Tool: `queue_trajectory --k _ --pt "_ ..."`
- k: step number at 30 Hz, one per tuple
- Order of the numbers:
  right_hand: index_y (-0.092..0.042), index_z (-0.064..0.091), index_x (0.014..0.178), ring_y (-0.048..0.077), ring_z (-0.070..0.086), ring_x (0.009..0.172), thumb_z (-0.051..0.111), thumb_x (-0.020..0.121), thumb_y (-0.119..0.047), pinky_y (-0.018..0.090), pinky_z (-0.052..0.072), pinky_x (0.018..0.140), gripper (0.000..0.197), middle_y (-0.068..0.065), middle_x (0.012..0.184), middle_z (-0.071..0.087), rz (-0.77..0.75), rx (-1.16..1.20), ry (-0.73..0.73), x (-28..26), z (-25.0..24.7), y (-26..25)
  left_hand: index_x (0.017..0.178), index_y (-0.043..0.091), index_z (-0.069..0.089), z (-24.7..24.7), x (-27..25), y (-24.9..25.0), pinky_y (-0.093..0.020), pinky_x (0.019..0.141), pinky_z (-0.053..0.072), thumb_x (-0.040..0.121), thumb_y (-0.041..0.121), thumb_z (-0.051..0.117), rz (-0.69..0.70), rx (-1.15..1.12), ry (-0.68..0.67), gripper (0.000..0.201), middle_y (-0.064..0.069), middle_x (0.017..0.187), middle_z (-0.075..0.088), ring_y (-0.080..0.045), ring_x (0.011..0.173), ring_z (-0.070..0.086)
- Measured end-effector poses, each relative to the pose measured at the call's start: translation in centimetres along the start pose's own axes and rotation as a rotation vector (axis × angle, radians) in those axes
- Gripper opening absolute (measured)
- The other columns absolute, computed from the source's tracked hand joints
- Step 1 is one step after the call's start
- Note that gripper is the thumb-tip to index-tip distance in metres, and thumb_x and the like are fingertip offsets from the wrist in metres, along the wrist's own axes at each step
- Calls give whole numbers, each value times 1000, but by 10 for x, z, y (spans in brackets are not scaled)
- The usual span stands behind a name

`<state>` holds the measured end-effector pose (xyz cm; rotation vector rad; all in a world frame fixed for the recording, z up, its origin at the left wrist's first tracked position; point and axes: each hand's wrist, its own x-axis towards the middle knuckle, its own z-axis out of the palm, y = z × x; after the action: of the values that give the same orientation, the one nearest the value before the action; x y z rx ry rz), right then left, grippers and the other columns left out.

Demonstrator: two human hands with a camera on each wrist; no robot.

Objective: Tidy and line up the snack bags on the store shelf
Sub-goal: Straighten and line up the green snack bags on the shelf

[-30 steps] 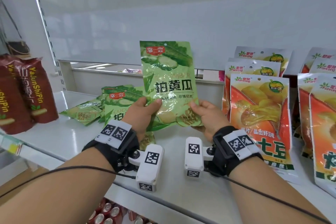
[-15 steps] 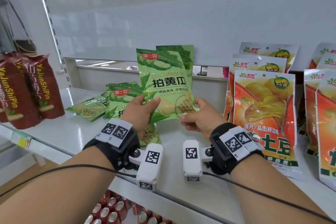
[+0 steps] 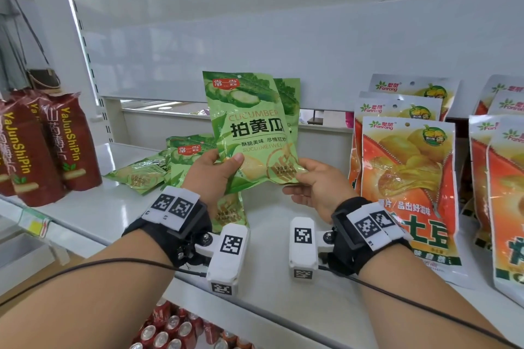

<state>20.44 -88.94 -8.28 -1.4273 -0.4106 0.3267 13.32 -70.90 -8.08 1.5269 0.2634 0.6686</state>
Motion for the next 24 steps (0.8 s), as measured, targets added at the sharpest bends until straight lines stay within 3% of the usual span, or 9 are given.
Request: queue_trajectory --k 3,6,10,12,15,17,20,22,24 --pt "-11 46 136 10 67 53 38 96 1 19 48 49 43 4 80 68 2 46 6 0 -2 0 142 11 41 -1 1 2 -46 103 45 81 33 73 5 25 15 72 -8 130 59 -27 112 60" --pt "-16 47 135 12 68 57 39 96 0 22 48 53 42 4 85 69 18 67 0 -1 -1 0 140 11 43 -2 0 1 -48 102 45 79 35 74 5 26 16 72 -8 127 61 -28 112 61" --pt "-20 47 129 9 58 76 58 90 -12 28 48 71 41 0 98 61 -76 -148 158 0 -3 -4 124 14 56 0 -1 3 -46 95 51 82 29 72 31 39 16 47 -3 105 72 -24 96 69" --pt "-20 50 118 8 53 81 66 85 -22 32 48 83 37 1 102 58 -138 -172 217 -1 -2 -7 128 14 53 4 -3 8 -39 90 52 84 28 71 58 37 43 49 1 102 70 -19 91 69" --pt "-28 54 105 14 58 89 73 68 -48 30 48 74 46 1 106 62 -103 -50 9 -9 9 -10 112 11 62 13 -9 16 -34 75 57 92 33 58 63 -26 -69 30 -2 91 73 -17 81 70" --pt "-32 53 107 16 60 98 75 57 -54 31 49 72 59 -2 112 62 -74 -14 -104 -11 14 -7 104 16 65 23 -15 22 -26 63 56 96 41 45 11 -96 -223 33 -1 84 74 -13 74 69" --pt "-30 56 104 13 64 87 72 81 -18 29 54 64 31 -5 100 64 -89 -14 -117 -9 16 -1 102 14 65 31 -18 24 -24 61 56 97 45 37 -41 -174 -300 42 -5 85 74 -14 74 69" --pt "-26 57 108 13 62 81 58 88 -1 26 56 57 32 -5 97 62 -81 -6 -74 -7 13 -1 99 15 64 31 -19 24 -26 64 56 98 39 43 -8 -136 -176 31 -4 88 72 -16 76 65" --pt "-26 55 110 17 61 86 55 90 0 25 53 52 34 -2 103 61 -79 49 -76 -7 10 -1 108 19 59 24 -14 20 -32 74 50 94 36 55 63 56 -14 23 0 103 65 -11 82 59"
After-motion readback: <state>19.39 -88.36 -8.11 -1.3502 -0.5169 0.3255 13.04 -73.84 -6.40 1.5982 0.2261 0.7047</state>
